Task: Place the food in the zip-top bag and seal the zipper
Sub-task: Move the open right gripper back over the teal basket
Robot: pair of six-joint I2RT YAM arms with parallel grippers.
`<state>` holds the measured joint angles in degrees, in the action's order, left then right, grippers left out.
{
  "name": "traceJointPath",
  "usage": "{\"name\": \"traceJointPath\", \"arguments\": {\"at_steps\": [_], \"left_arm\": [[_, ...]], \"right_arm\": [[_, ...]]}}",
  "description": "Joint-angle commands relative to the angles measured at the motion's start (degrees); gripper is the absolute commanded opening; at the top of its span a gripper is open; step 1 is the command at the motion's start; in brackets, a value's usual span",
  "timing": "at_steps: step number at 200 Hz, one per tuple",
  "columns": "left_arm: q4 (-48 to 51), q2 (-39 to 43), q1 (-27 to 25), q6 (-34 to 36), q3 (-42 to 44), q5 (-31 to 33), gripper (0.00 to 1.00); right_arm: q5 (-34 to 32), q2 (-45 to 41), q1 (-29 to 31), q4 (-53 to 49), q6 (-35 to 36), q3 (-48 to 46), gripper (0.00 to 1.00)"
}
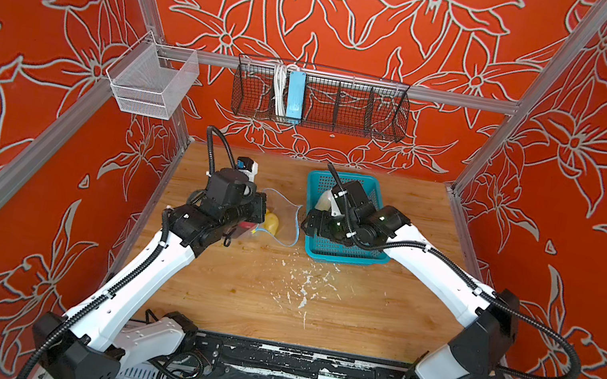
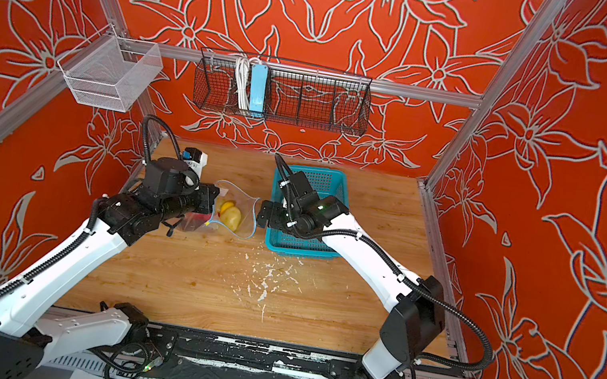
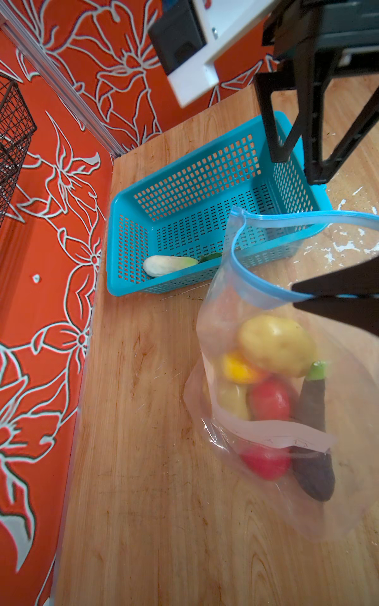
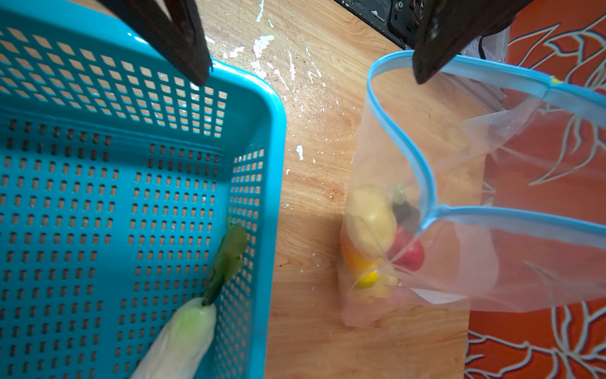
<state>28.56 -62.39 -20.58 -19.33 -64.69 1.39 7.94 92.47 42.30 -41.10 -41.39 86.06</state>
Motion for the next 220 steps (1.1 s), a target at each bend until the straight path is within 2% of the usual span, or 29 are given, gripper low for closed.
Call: {"name": "traceJointPath", "arguments": {"at_steps": [1, 31, 83, 125, 142, 220], "left_arm": [[-1.23, 1.22, 0.1, -0.15, 0.72, 0.38, 0.0], [-1.3, 1.22, 0.1, -0.35, 0.61, 0.08, 0.0], [-1.44, 1.13, 0.08, -0.22, 0.88, 0.24, 0.0], [-1.66, 1.65, 0.1, -0.09, 0.97, 0.51, 0.0], [-1.32, 1.66, 0.1, 0.11, 0.72, 0.77, 0.0], [-1.43, 2.01, 0.1, -0.05, 0.83, 0.39, 0.0]], "right_arm": [[-2.37, -2.43, -1.21, 0.91, -2.55, -2.04, 0.98], [0.51, -3.89, -3.68, 5.31, -3.83, -5.32, 0.98], [-0.69, -2.68, -6.76, 5.68, -3.28, -6.14, 0.98], [0.47, 0.18, -8.78, 5.72, -3.01, -5.0, 0.98], [1.83, 1.73, -9.17, 6.59, -0.83, -4.77, 0.98], [1.65, 11.36, -10.01, 5.21, 1.72, -1.4, 0.98]]}}
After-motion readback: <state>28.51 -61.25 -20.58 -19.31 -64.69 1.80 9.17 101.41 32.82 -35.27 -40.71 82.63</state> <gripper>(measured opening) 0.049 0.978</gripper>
